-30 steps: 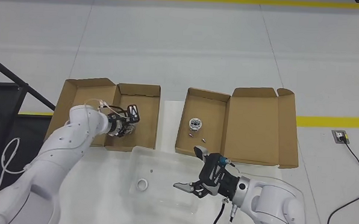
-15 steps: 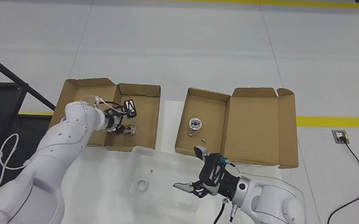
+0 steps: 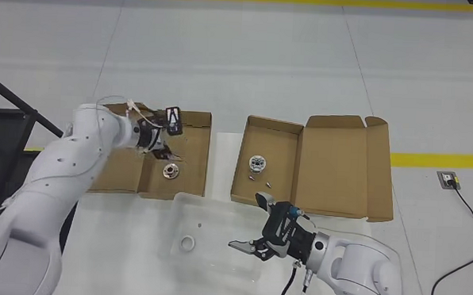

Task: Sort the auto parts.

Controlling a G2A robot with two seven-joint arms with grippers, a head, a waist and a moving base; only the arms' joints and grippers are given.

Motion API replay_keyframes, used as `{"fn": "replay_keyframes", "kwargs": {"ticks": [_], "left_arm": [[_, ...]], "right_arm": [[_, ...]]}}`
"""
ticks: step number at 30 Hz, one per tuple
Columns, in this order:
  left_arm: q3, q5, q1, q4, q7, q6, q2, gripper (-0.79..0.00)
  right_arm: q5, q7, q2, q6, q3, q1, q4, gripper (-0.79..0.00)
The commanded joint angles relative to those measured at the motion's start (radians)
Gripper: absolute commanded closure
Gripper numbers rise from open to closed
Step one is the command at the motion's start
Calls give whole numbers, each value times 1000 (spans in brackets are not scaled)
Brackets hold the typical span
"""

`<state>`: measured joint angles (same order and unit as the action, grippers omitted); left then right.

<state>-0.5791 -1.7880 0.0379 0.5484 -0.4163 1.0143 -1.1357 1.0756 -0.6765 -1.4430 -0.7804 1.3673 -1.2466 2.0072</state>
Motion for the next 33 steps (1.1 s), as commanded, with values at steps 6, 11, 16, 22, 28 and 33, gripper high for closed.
{"fn": "replay_keyframes", "kwargs": {"ticks": [6, 11, 16, 22, 28, 33], "left_arm": [[61, -64, 47, 279, -102, -2, 98, -785], [148, -33, 45, 435, -134, -2, 176, -785], [301, 45, 3, 578, -157, -2, 260, -785], [372, 88, -22, 619, -137, -2, 286, -785], [372, 88, -22, 619, -137, -2, 286, -785], [370, 97, 37, 688, -87, -2, 297, -785]], "right_arm": [[0, 0, 0, 0, 0, 0, 0, -785], [0, 0, 0, 0, 0, 0, 0, -785], [0, 0, 0, 0, 0, 0, 0, -785], [0, 0, 0, 0, 0, 0, 0, -785], [0, 0, 0, 0, 0, 0, 0, -785], [0, 0, 0, 0, 0, 0, 0, -785]]}}
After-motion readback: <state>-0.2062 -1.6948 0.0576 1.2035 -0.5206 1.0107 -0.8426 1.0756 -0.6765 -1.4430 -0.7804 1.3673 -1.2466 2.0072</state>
